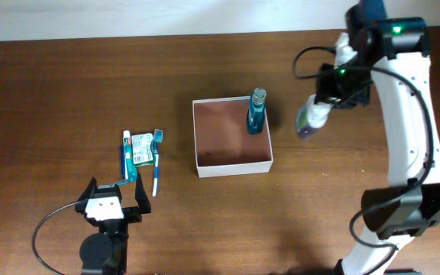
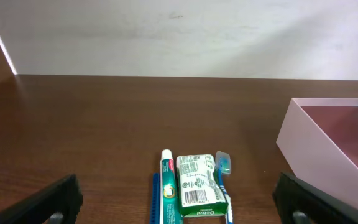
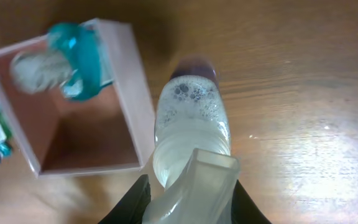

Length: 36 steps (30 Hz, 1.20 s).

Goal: Pack container
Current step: 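Lift the soap bottle and carry it left over the pink box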

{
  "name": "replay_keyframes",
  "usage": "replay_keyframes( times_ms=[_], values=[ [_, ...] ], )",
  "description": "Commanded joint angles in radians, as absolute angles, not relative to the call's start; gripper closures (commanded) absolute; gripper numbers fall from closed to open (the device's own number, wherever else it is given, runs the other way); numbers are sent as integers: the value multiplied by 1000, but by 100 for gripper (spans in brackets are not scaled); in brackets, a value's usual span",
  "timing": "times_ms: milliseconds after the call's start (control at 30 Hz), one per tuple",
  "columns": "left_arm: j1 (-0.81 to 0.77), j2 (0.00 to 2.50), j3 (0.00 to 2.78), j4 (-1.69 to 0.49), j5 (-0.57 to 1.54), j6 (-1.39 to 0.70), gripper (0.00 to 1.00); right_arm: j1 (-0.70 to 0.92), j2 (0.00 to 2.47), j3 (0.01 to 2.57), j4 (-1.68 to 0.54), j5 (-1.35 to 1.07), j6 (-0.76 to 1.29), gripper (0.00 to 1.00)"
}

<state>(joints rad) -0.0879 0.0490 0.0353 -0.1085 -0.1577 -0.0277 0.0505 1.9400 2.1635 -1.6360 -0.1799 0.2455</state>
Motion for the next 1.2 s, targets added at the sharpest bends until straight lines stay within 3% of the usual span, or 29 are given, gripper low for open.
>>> replay_keyframes(
  times_ms=[0,700,1167],
  values=[
    [-82,49,27,-105,-162,-30,0,118,1853,2194,-1642,-207,213,76],
    [-82,49,27,-105,-162,-30,0,404,1834,2194,-1687,-110,214,76],
    [-82,49,27,-105,-162,-30,0,430,1842,2140,-1628,-89,214,76]
  ],
)
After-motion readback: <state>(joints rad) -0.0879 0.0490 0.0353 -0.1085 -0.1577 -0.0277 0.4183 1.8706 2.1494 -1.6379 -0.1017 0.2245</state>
